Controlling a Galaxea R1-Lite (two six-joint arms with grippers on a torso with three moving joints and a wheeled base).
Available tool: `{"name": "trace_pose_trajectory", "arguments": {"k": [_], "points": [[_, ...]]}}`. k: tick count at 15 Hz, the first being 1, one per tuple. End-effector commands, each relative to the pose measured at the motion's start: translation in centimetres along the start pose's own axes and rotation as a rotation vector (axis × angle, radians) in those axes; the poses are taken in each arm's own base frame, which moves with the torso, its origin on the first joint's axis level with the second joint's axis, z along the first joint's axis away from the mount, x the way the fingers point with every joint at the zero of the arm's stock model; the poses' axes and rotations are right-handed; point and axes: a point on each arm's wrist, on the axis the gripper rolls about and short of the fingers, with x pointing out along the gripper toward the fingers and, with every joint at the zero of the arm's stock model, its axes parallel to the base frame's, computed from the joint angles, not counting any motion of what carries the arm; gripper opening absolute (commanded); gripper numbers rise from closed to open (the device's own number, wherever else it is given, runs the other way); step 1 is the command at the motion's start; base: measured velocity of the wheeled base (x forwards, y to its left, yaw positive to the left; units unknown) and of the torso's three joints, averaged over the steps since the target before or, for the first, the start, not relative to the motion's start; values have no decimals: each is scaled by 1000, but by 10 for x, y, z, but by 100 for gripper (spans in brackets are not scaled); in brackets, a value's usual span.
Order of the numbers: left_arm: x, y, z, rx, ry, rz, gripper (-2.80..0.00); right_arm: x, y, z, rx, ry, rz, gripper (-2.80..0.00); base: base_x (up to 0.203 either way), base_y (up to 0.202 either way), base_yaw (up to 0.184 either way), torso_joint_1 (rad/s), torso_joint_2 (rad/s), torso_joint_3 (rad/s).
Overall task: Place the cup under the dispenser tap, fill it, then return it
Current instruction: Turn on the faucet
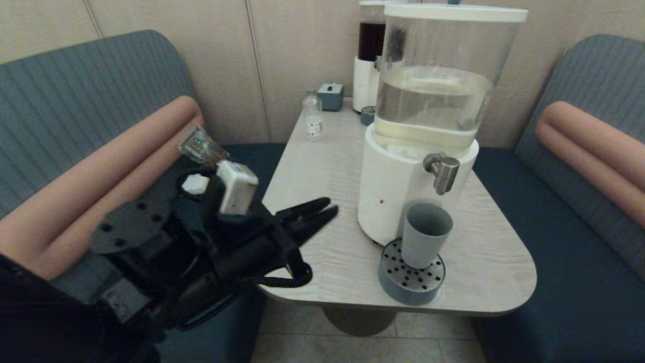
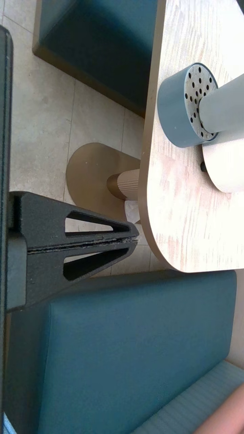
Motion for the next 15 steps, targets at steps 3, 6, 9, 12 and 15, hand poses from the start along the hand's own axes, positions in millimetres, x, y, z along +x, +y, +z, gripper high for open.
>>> {"name": "trace_pose_trajectory", "arguments": {"k": [3,6,9,12,15], "points": [[-67,0,75,48,-253,250,-280,0,0,0,1,-1,1,-280,0,0,0,0,0,0],[-137,13,111,183,-367,556,-280,0,0,0,0,-1,1,-280,0,0,0,0,0,0],[-189,-21,133,282,-401,706,-280,0,0,0,-1,-1,1,-280,0,0,0,0,0,0],[-232,-68,129,312,-327,803,-280,0,0,0,1,-1,1,-280,0,0,0,0,0,0],[-259,-103,114,323,-286,845,-280,0,0,0,1,-1,1,-280,0,0,0,0,0,0]]}}
